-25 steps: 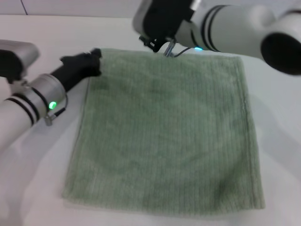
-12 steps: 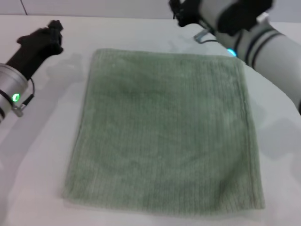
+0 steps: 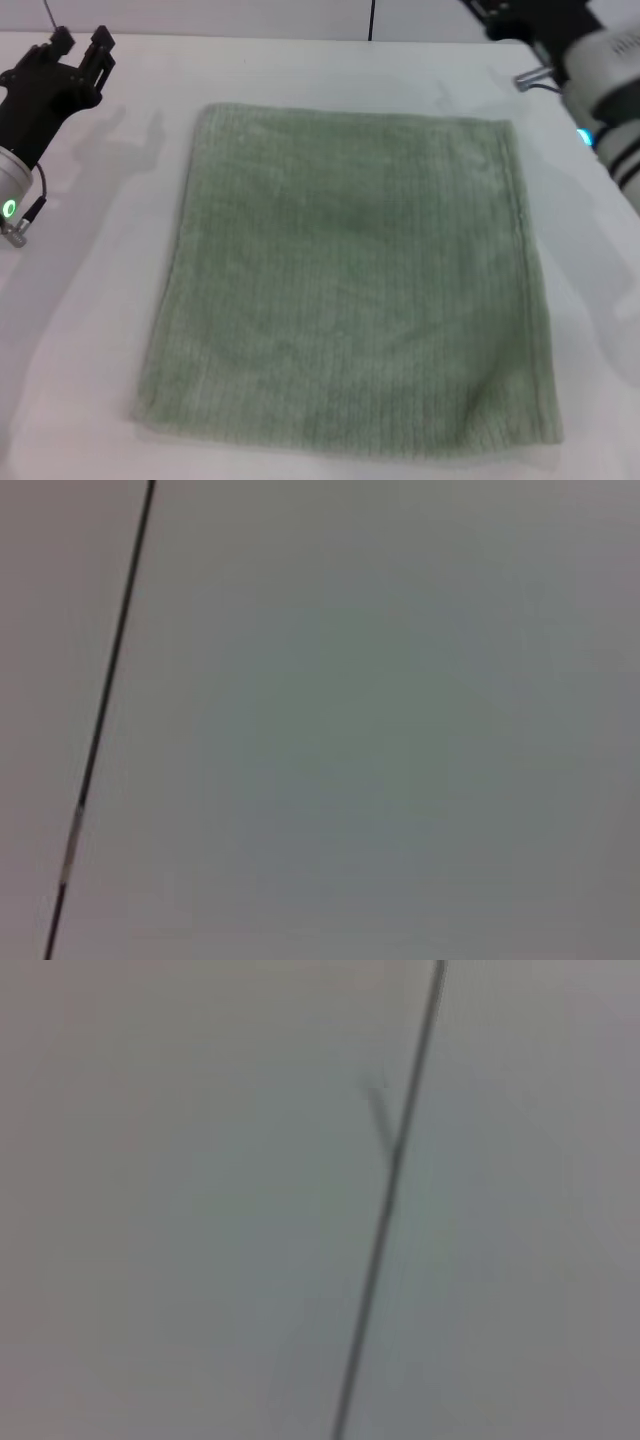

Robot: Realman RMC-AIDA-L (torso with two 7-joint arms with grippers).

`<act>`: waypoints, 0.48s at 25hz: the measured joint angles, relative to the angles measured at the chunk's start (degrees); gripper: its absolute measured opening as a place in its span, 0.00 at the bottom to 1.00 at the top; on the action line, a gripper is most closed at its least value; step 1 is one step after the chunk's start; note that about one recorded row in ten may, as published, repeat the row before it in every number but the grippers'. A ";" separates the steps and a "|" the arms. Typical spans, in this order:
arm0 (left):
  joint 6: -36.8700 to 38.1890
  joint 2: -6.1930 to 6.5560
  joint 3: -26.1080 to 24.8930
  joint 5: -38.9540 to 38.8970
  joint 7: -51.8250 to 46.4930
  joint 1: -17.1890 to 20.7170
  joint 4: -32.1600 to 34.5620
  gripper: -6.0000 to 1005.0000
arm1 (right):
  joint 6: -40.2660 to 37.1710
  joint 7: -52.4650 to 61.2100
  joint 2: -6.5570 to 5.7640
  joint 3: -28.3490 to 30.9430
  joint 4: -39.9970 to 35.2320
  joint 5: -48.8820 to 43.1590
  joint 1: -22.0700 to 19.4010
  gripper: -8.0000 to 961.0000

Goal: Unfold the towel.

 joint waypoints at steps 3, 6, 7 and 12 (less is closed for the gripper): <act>0.78 -0.33 -1.26 -0.43 1.89 0.16 -0.76 0.53 | -8.63 0.21 0.03 -0.89 4.24 4.39 0.18 0.73; 1.17 -0.51 -2.78 -0.45 3.23 0.07 -1.59 0.61 | -13.02 1.50 0.00 -1.61 7.26 8.45 0.96 0.82; 1.50 -0.61 -3.65 -0.47 4.13 -0.08 -2.20 0.64 | -14.37 2.62 -0.07 -1.66 8.60 9.66 1.37 0.85; 3.00 -0.72 -6.12 -0.62 7.47 -0.73 -4.27 0.76 | -18.25 5.11 -0.26 -0.77 14.63 10.80 3.62 0.85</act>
